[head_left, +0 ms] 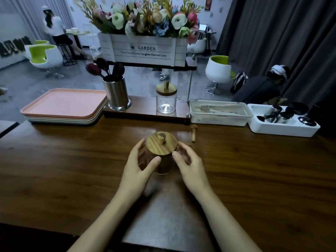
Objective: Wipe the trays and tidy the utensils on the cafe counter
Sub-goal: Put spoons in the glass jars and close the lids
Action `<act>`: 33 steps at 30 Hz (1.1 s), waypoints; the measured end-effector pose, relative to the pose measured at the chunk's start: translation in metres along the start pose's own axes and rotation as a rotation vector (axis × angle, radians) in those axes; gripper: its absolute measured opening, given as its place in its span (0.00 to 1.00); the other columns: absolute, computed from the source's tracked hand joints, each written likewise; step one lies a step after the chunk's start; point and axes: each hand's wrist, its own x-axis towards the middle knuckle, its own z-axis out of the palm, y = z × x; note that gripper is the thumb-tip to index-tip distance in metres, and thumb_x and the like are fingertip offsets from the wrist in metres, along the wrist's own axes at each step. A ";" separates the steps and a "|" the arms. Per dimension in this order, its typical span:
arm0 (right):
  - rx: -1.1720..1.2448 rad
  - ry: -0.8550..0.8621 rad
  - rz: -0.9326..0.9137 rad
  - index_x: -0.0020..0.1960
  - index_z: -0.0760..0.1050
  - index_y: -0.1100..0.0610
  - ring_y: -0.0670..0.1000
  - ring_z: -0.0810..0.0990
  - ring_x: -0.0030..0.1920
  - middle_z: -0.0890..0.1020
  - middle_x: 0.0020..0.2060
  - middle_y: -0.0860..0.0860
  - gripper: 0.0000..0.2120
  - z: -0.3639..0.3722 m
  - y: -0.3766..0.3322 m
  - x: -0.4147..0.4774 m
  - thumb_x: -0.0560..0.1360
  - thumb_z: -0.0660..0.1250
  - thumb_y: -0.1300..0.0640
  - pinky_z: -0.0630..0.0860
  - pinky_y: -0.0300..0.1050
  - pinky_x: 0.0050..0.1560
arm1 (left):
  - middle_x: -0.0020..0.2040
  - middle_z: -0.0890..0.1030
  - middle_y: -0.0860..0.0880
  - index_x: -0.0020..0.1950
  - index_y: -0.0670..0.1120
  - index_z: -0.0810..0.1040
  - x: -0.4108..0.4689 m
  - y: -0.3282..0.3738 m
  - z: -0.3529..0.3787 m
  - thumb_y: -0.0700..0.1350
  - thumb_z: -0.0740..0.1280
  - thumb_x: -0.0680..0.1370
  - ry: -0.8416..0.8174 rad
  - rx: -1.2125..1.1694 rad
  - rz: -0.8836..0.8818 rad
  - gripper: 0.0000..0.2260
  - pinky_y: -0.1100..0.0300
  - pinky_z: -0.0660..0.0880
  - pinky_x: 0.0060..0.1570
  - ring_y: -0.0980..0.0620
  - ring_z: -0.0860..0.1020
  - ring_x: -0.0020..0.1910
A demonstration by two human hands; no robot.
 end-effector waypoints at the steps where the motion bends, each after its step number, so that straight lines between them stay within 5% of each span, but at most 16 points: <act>1: -0.023 0.011 -0.007 0.69 0.75 0.50 0.32 0.79 0.57 0.81 0.61 0.44 0.19 0.002 -0.003 0.003 0.78 0.71 0.55 0.74 0.28 0.56 | 0.72 0.74 0.60 0.77 0.57 0.65 0.007 0.002 -0.002 0.61 0.76 0.68 -0.043 0.002 0.004 0.39 0.53 0.69 0.73 0.60 0.73 0.71; 5: -0.186 0.024 -0.039 0.71 0.75 0.48 0.39 0.76 0.65 0.80 0.65 0.45 0.24 0.010 -0.012 0.019 0.76 0.73 0.48 0.71 0.35 0.66 | 0.76 0.68 0.60 0.80 0.65 0.58 0.030 0.004 -0.007 0.60 0.81 0.64 -0.226 0.055 0.016 0.50 0.52 0.65 0.76 0.63 0.68 0.74; 9: -0.268 -0.016 -0.086 0.68 0.78 0.47 0.41 0.70 0.71 0.75 0.71 0.46 0.20 0.020 -0.020 0.030 0.76 0.73 0.51 0.63 0.38 0.73 | 0.77 0.66 0.63 0.81 0.65 0.56 0.041 0.000 -0.005 0.62 0.80 0.64 -0.242 0.185 0.067 0.50 0.55 0.63 0.77 0.67 0.63 0.75; 17: -0.266 0.083 -0.094 0.60 0.84 0.55 0.38 0.75 0.61 0.79 0.60 0.42 0.15 0.028 -0.016 0.033 0.74 0.76 0.55 0.65 0.27 0.63 | 0.74 0.67 0.66 0.81 0.63 0.58 0.045 -0.002 -0.001 0.61 0.79 0.66 -0.220 0.237 0.167 0.47 0.63 0.65 0.72 0.68 0.65 0.73; 22: -0.284 0.096 -0.108 0.58 0.85 0.52 0.37 0.77 0.60 0.81 0.57 0.40 0.16 0.027 -0.020 0.033 0.71 0.78 0.51 0.70 0.34 0.65 | 0.72 0.73 0.61 0.78 0.62 0.62 0.046 -0.006 0.002 0.54 0.82 0.68 -0.204 0.250 0.175 0.44 0.54 0.70 0.71 0.63 0.71 0.71; 26: -0.286 0.064 -0.125 0.56 0.85 0.50 0.25 0.73 0.53 0.78 0.51 0.32 0.14 0.024 -0.017 0.037 0.71 0.78 0.51 0.64 0.21 0.56 | 0.71 0.72 0.64 0.77 0.64 0.63 0.045 -0.004 0.002 0.60 0.78 0.65 -0.206 0.249 0.140 0.43 0.56 0.70 0.70 0.65 0.71 0.70; 30: -0.278 0.046 -0.143 0.57 0.85 0.49 0.37 0.76 0.60 0.79 0.56 0.39 0.14 0.026 -0.013 0.045 0.72 0.77 0.50 0.68 0.30 0.62 | 0.73 0.71 0.63 0.79 0.63 0.61 0.049 0.002 -0.001 0.58 0.81 0.66 -0.221 0.252 0.107 0.46 0.57 0.69 0.72 0.65 0.70 0.71; 33: -0.265 0.005 -0.165 0.58 0.84 0.50 0.40 0.76 0.61 0.79 0.56 0.41 0.15 0.029 -0.013 0.050 0.72 0.77 0.52 0.67 0.27 0.61 | 0.73 0.70 0.66 0.80 0.63 0.58 0.051 0.006 -0.005 0.58 0.81 0.66 -0.216 0.283 0.091 0.49 0.63 0.66 0.72 0.68 0.68 0.71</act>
